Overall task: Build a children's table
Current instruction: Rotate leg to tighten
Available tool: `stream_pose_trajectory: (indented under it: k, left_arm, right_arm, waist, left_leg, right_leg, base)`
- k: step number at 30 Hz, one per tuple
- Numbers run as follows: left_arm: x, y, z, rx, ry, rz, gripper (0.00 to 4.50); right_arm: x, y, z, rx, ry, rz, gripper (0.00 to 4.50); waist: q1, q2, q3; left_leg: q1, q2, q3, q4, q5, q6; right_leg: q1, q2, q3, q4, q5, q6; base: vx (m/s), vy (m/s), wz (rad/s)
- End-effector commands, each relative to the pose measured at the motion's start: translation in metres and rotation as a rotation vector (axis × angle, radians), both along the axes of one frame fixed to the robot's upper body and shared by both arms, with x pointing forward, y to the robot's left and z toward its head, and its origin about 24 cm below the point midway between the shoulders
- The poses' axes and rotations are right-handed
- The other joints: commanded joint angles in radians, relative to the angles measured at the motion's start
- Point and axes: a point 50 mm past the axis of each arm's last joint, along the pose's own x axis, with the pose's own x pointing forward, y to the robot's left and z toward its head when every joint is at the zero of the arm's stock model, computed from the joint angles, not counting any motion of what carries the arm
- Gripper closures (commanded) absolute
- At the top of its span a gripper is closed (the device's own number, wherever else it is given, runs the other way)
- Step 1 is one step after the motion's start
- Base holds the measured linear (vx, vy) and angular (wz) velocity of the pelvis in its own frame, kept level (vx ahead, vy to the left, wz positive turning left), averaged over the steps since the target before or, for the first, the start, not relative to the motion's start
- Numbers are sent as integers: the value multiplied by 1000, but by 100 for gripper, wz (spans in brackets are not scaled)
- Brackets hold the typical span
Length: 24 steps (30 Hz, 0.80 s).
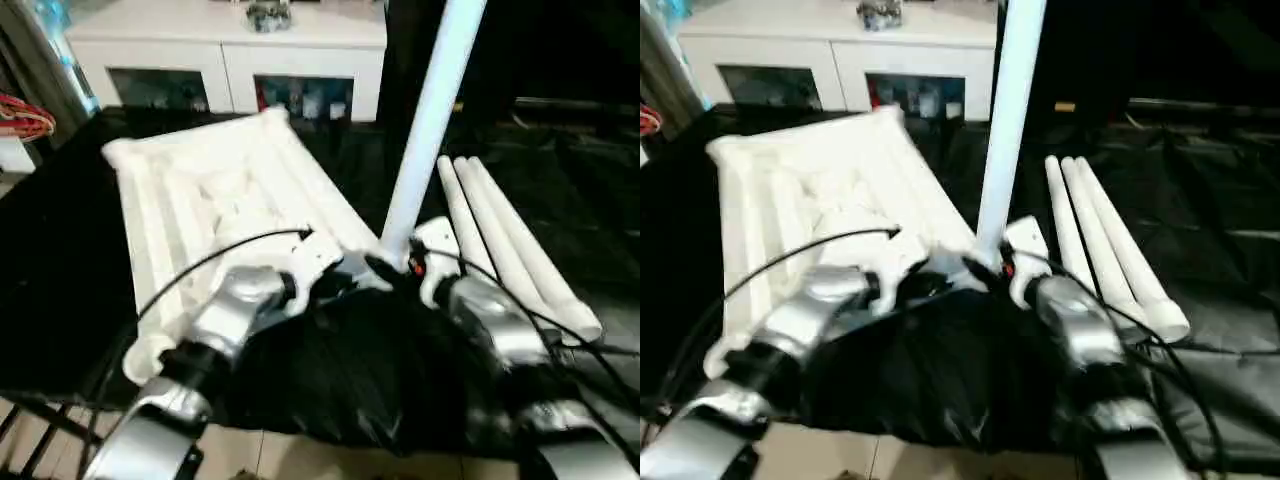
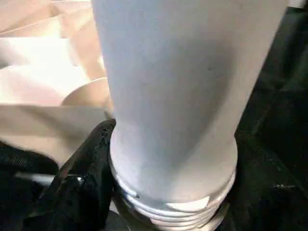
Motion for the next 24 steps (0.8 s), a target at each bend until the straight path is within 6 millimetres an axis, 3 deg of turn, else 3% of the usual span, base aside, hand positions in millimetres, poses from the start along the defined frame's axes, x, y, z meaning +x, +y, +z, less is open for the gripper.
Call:
stream_pose_trajectory:
  k: [1,2,3,6,9,15,18,24]
  left_arm:
    - [10,-9,22,-66,-89,25,450]
    - [10,-10,22,-71,-91,19,450]
    - [9,-11,22,-74,-89,5,450]
    - [5,-11,21,-86,-80,-41,450]
    - [0,-9,20,-92,-69,-100,450]
    - [-11,2,17,-98,-30,-232,450]
    - [-14,7,17,-100,-20,-274,450]
    - [-19,18,15,-82,5,-341,450]
  right_arm:
    - [-12,18,-23,7,100,55,139]
    - [-11,20,-23,10,96,54,139]
    - [-11,20,-23,14,98,54,104]
    - [-12,19,-22,38,104,85,99]
    - [-13,15,-18,-1,68,138,60]
    - [-23,-1,-8,-23,-7,311,58]
    - [-31,-8,-5,-19,-19,390,58]
    - [-48,-19,-1,-10,17,559,58]
  waist:
    - [6,-13,-60]
    - [5,-14,-61]
    - [5,-14,-61]
    - [6,-13,-60]
    - [5,-11,-60]
    - [14,-10,-61]
    - [21,-7,-62]
    - [29,-4,-59]
  left_leg:
    - [8,43,-24,-69,-253,43]
    - [5,43,-23,-70,-243,46]
    - [5,42,-22,-69,-237,52]
    - [5,41,-22,-68,-237,59]
    - [6,43,-22,-69,-245,61]
    - [6,48,-22,-70,-235,71]
    - [7,49,-20,-68,-222,82]
    - [7,51,-19,-71,-245,77]
  right_leg:
    - [40,-73,43,-89,-354,-189]
    - [43,-72,42,-84,-325,-198]
    - [44,-72,42,-82,-306,-206]
    - [45,-72,42,-84,-309,-206]
    - [45,-71,42,-84,-313,-207]
    - [48,-71,43,-79,-277,-213]
    - [48,-71,44,-74,-228,-233]
    - [47,-70,43,-77,-267,-228]
  base:
    - [0,0,0]
    - [0,0,0]
    - [0,0,0]
    - [0,0,0]
    - [0,0,0]
    - [0,0,0]
    - [0,0,0]
    - [0,0,0]
